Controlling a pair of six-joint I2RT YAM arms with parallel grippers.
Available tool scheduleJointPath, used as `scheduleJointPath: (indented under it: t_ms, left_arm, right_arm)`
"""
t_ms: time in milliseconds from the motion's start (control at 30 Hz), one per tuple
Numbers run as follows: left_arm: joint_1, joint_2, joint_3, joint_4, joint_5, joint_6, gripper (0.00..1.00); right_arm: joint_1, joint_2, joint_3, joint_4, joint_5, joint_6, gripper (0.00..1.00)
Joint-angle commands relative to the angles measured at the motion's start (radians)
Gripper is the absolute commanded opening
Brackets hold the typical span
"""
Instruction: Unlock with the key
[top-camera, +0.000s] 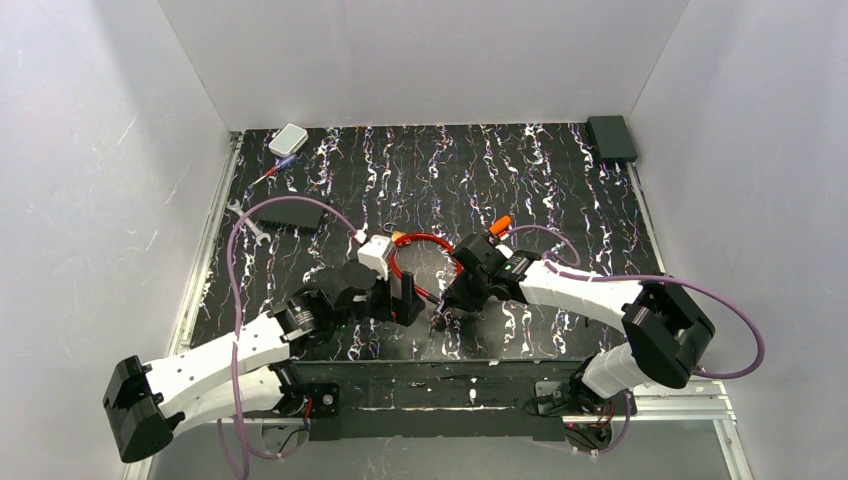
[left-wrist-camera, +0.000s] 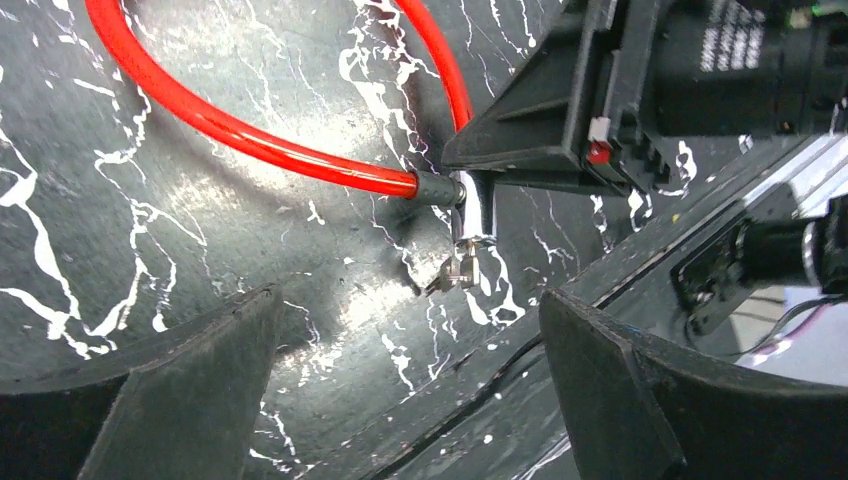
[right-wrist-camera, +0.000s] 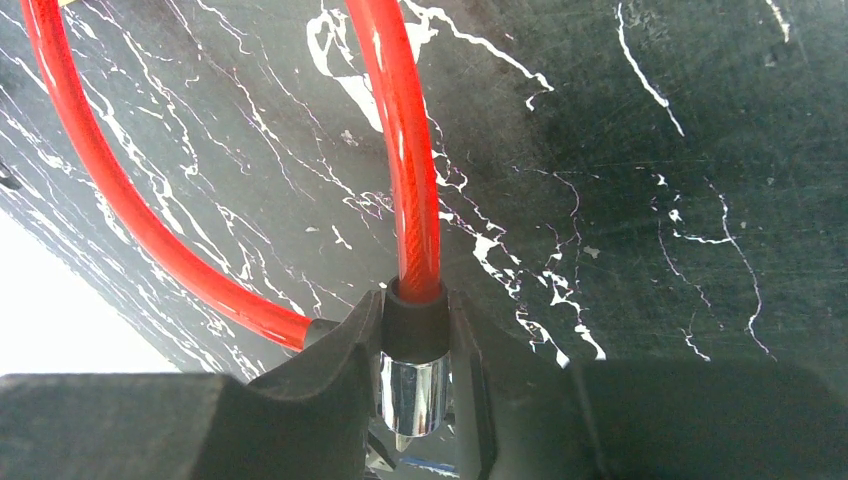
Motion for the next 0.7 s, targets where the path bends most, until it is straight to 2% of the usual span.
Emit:
scheduleJointPath:
  t_ms: [0, 300, 400, 533, 667]
  left_arm:
    - [0.080, 0.006, -0.048, 0.097, 0.137, -0.193, 0.98]
    - [0.111, 0.083, -0.056, 0.121, 0.089, -0.431, 0.96]
    - [0.113, 0.091, -0.072, 0.120, 0.059, -0.510, 0.91]
    - [0.112, 0.088, -0.134, 0.203, 0.026, -0.643, 0.86]
    - [0.113, 0.085, -0.169, 0.247, -0.010, -0.704, 0.83]
  right_arm:
    - [0.002, -0.023, 0.007, 0.043, 0.005, -0.017, 0.01]
    - [0.002, -0.027, 0.015, 0.045, 0.014, -0.036, 0.01]
    - [0.002, -0.027, 0.016, 0.048, 0.012, -0.036, 0.01]
    - [0.002, -0.020, 0.019, 0.053, 0.009, -0.035, 0.01]
    - [0.002, -0.013, 0.022, 0.056, -0.001, -0.036, 0.01]
